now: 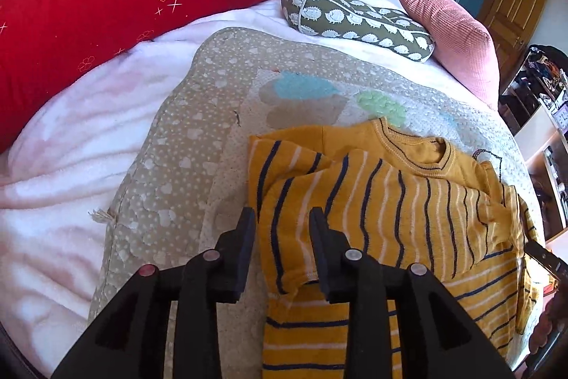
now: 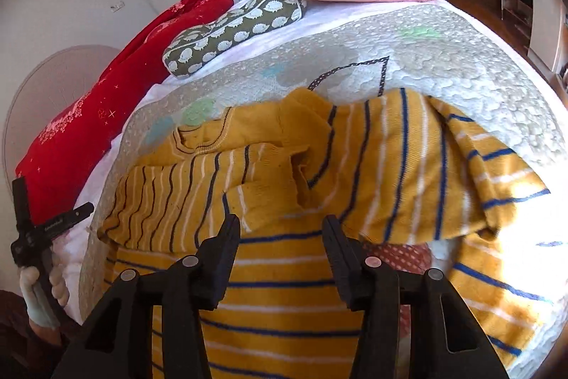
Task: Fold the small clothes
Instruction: 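Lay the folded hem over the body and open the left gripper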
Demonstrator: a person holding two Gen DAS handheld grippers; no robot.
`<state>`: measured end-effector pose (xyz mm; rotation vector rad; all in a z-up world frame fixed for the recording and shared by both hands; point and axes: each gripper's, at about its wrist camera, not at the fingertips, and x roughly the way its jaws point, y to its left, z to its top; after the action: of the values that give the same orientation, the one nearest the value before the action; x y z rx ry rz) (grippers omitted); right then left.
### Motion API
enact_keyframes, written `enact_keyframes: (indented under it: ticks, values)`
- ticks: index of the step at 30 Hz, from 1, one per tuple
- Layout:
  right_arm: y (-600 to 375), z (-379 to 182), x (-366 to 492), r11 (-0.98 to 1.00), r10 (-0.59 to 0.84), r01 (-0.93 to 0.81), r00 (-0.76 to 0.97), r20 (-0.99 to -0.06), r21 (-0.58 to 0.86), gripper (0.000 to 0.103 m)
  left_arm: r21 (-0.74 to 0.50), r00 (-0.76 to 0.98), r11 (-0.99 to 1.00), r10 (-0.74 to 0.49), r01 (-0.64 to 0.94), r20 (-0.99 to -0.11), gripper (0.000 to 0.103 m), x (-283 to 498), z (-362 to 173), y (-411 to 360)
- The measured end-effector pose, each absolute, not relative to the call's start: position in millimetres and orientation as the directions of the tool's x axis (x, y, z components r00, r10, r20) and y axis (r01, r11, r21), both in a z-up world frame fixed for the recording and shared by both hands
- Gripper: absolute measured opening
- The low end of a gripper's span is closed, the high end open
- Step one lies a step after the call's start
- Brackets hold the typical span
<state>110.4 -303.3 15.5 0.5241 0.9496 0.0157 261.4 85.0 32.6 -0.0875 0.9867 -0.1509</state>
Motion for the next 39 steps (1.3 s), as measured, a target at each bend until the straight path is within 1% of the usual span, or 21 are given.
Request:
enact_keyframes:
  ticks: [2, 3, 4, 6, 8, 11, 13, 15, 16, 18, 20, 22, 24, 25, 26, 27, 28, 31, 33, 36, 39]
  values:
    - [-289.0, 1.2, 136.1, 0.882, 0.25, 0.213, 0.544, -0.801, 0.42, 0.052, -0.116, 0.533, 0.99, -0.139, 0.076, -0.834, 0.03, 267.9, 25.3, 78.1]
    - [-282.7, -6.9, 146.6, 0.894, 0.233, 0.223, 0.509, -0.829, 0.388, 0.037, -0.114, 0.524, 0.991, -0.136, 0.073, -0.841, 0.03, 272.0, 18.9, 74.8]
    - [-278.8, -14.9, 154.5, 0.899, 0.237, 0.224, 0.474, -0.848, 0.376, 0.0, -0.115, 0.507, 0.991, -0.135, 0.07, -0.851, 0.03, 275.8, 11.4, 72.0]
    - [-281.9, -20.7, 158.0, 0.89, 0.257, 0.233, 0.453, -0.854, 0.391, 0.001, -0.113, 0.47, 0.991, -0.131, 0.066, -0.873, 0.03, 277.7, -3.9, 67.2]
    - [-295.4, -18.5, 152.8, 0.893, 0.195, 0.281, 0.463, -0.865, 0.352, 0.001, -0.105, 0.458, 0.991, -0.133, 0.086, -0.879, 0.031, 272.1, -15.2, 61.3]
    - [-325.1, -25.7, 145.5, 0.88, 0.104, 0.376, 0.444, -0.89, 0.29, 0.001, -0.033, 0.468, 0.994, -0.078, 0.102, -0.88, 0.037, 263.9, -28.3, 53.2]
    - [-340.5, -29.0, 140.8, 0.857, 0.148, 0.384, 0.456, -0.878, 0.344, 0.001, -0.017, 0.477, 0.995, -0.063, 0.101, -0.877, 0.042, 259.3, -29.2, 50.3]
    - [-343.8, -19.8, 134.1, 0.861, 0.148, 0.366, 0.484, -0.862, 0.353, 0.001, -0.025, 0.467, 0.993, -0.077, 0.116, -0.881, 0.052, 256.3, -27.7, 46.7]
    - [-344.6, -12.8, 128.8, 0.863, 0.147, 0.353, 0.51, -0.847, 0.362, 0.002, -0.032, 0.46, 0.991, -0.088, 0.128, -0.883, 0.054, 255.0, -26.3, 44.4]
    - [-344.5, -3.7, 122.2, 0.846, 0.201, 0.319, 0.551, -0.81, 0.427, 0.003, -0.028, 0.463, 0.99, -0.088, 0.135, -0.882, 0.054, 252.3, -20.1, 41.3]
    - [-339.3, -0.3, 123.0, 0.839, 0.234, 0.301, 0.551, -0.801, 0.453, 0.013, -0.061, 0.482, 0.991, -0.113, 0.122, -0.869, 0.054, 246.0, -8.0, 42.3]
    - [-328.7, 1.1, 129.1, 0.856, 0.214, 0.292, 0.551, -0.807, 0.427, 0.041, -0.103, 0.505, 0.988, -0.146, 0.112, -0.851, 0.054, 236.1, 6.2, 43.5]
    - [-314.8, -2.8, 138.9, 0.873, 0.208, 0.272, 0.544, -0.813, 0.405, 0.051, -0.129, 0.529, 0.986, -0.168, 0.11, -0.832, 0.054, 223.2, 19.8, 43.7]
    - [-308.4, -7.7, 143.1, 0.88, 0.21, 0.265, 0.527, -0.823, 0.395, 0.051, -0.134, 0.542, 0.985, -0.173, 0.112, -0.822, 0.054, 215.6, 25.9, 43.3]
    - [-301.5, -13.1, 147.4, 0.886, 0.228, 0.248, 0.502, -0.834, 0.392, 0.046, -0.132, 0.554, 0.985, -0.174, 0.115, -0.814, 0.054, 208.1, 31.2, 42.1]
    - [-294.6, -17.9, 150.9, 0.89, 0.256, 0.223, 0.476, -0.841, 0.397, 0.01, -0.124, 0.566, 0.985, -0.169, 0.118, -0.806, 0.054, 200.5, 36.0, 41.4]
    - [-290.2, -21.0, 152.1, 0.899, 0.253, 0.216, 0.454, -0.854, 0.381, 0.004, -0.116, 0.578, 0.986, -0.165, 0.12, -0.799, 0.054, 193.0, 39.9, 41.1]
    - [-297.9, -24.8, 151.6, 0.916, 0.142, 0.281, 0.442, -0.886, 0.287, 0.004, -0.102, 0.596, 0.986, -0.159, 0.129, -0.787, 0.054, 173.8, 45.5, 43.9]
    - [-310.0, -27.0, 150.9, 0.911, 0.105, 0.317, 0.441, -0.891, 0.265, 0.004, -0.106, 0.592, 0.987, -0.159, 0.124, -0.79, 0.054, 165.6, 45.6, 45.9]
    - [-323.8, -12.9, 139.0, 0.898, 0.105, 0.331, 0.478, -0.872, 0.289, 0.004, -0.136, 0.573, 0.984, -0.178, 0.115, -0.8, 0.054, 154.0, 42.3, 48.7]
    - [-347.7, 8.8, 108.3, 0.865, 0.136, 0.346, 0.537, -0.833, 0.364, 0.004, -0.168, 0.558, 0.978, -0.208, 0.123, -0.803, 0.054, 136.8, 40.3, 43.3]
